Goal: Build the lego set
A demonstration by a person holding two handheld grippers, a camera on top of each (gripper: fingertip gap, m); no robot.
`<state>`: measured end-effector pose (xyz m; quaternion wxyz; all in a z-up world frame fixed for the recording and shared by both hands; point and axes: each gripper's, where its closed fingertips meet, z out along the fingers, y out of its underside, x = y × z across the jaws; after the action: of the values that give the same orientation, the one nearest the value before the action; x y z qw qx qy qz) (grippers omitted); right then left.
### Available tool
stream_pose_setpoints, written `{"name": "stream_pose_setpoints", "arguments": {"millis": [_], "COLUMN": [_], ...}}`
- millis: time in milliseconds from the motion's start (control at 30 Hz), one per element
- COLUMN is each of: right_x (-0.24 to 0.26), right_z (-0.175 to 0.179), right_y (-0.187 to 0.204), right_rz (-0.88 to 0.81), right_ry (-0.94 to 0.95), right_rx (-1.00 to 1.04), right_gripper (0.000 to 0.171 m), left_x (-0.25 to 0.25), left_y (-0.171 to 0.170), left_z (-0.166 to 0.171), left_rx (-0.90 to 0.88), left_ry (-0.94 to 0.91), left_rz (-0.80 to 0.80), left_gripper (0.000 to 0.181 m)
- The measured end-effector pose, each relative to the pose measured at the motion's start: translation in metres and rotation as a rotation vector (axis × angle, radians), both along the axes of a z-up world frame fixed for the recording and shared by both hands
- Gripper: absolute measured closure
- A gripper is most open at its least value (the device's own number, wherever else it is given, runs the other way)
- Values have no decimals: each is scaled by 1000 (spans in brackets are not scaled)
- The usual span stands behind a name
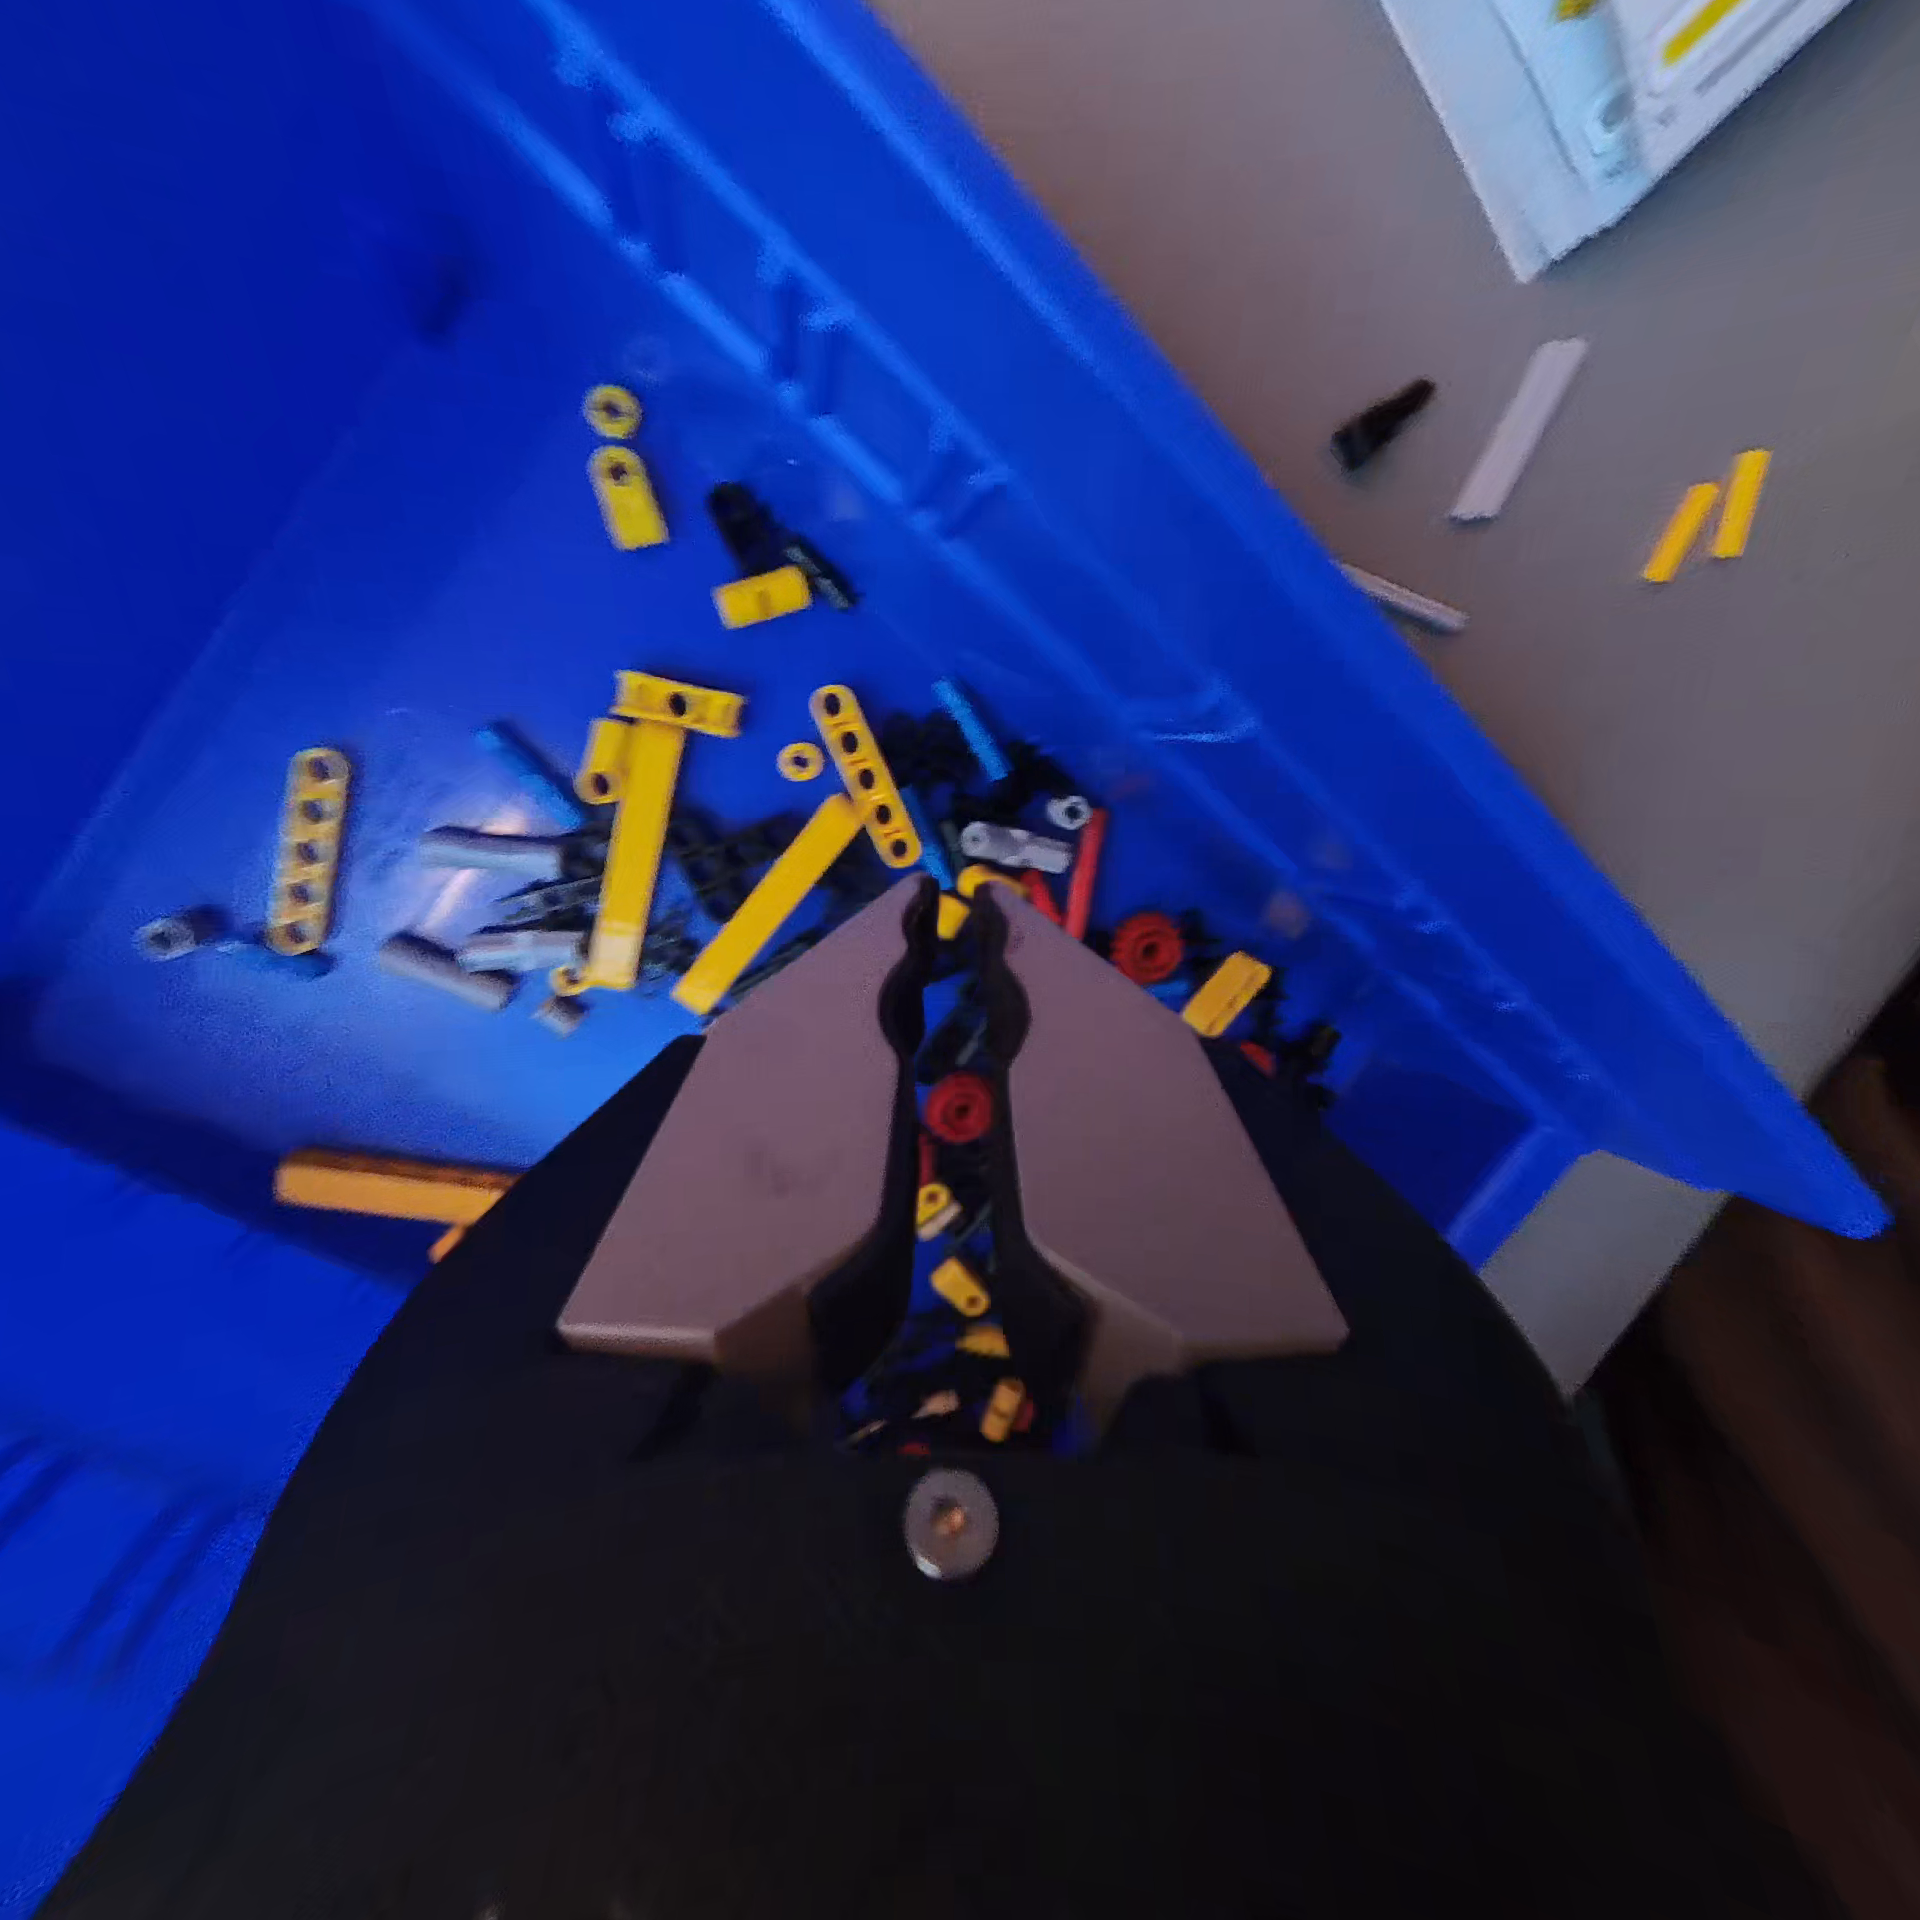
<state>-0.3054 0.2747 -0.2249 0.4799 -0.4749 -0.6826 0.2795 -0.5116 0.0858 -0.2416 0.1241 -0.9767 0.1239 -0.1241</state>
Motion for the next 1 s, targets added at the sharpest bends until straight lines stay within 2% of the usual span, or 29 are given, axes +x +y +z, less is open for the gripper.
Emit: {"name": "stream_pose_setpoints", "arguments": {"millis": [67, 167, 400, 467, 500, 567, 600, 667, 733, 800, 833, 933, 1000], "right_x": [0, -1, 1, 3, 4, 7, 9, 13, 17, 23, 22, 19, 17], "right_z": [0, 0, 2, 6, 12, 19, 16, 6, -11, -34, -39, -40, -39], "right_y": [0, 2, -15, -24, -31, -45, -50, -52, -53, -57, -55, -39, -32], "right_rz": [-1, -6, 69, 112, 141, 194, 200, 172, 138, 150, 145, 90, 65], "right_ry": [1, -3, 6, 15, 40, 45, 15, -74, -185, -305, -326, -323, -309], "right_rx": [-1, -5, -10, -4, -6, -26, -27, -6, 3, 18, 45, 134, 120], "right_gripper": [171, 171, 171, 159, 147, 110, 102, 98, 103, 115, 136, 162, 164], "left_x": [10, -2, -5, -6, -7, -8, -9, -11, -5, 9, 16, 36, 55], "left_y": [-4, -8, 0, 0, -1, -2, -2, 0, -1, -6, -10, -26, -36], "left_z": [-9, -21, 5, 15, 21, 33, 39, 53, 63, 66, 65, 64, 68], "left_rx": [-35, -73, 12, 42, 58, 88, 103, 147, 183, 193, 191, 212, 250], "left_ry": [20, 152, 122, 143, 157, 180, 191, 220, 217, 186, 186, 185, 130], "left_rz": [-35, -39, 12, 17, 18, 27, 39, 84, 105, 106, 105, 109, 128], "left_gripper": [177, 181, 180, 181, 181, 181, 181, 181, 181, 181, 180, 181, 181]}}
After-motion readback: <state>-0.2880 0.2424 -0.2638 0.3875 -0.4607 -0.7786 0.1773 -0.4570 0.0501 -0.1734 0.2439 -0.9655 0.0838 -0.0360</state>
